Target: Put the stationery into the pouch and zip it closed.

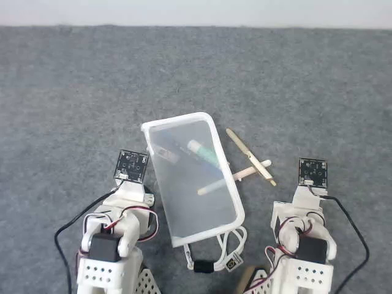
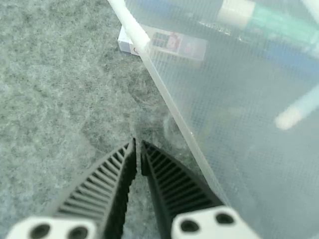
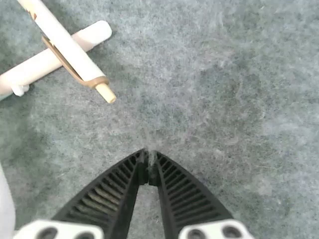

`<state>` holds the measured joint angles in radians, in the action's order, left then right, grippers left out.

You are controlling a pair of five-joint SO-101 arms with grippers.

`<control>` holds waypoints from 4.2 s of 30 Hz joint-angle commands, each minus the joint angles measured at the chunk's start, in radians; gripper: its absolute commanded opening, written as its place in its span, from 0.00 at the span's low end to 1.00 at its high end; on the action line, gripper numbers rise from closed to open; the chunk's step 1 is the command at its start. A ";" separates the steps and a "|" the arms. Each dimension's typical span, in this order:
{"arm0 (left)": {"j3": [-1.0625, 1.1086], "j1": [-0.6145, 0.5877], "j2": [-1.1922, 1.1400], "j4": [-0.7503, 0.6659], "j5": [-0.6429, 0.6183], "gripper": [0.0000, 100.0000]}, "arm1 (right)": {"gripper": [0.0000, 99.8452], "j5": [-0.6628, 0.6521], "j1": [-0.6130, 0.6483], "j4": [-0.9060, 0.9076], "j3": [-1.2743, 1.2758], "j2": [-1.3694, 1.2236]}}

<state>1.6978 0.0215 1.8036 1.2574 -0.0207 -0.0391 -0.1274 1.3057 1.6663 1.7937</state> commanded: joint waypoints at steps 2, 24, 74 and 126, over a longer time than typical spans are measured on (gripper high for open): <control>-0.013 -0.003 0.018 0.006 0.003 0.01 | 0.01 0.005 -0.008 0.005 0.018 0.022; -0.013 -0.003 0.018 0.006 0.003 0.01 | 0.01 0.005 -0.008 0.005 0.018 0.022; -0.013 -0.003 0.018 0.006 0.003 0.01 | 0.01 0.002 0.364 0.179 -0.574 0.013; -0.013 -0.005 0.018 0.006 0.003 0.01 | 0.01 0.253 0.777 -0.278 -0.709 -1.357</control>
<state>1.6978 0.0215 1.8036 1.2574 -0.0207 0.2033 0.7196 1.1155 1.0142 0.4327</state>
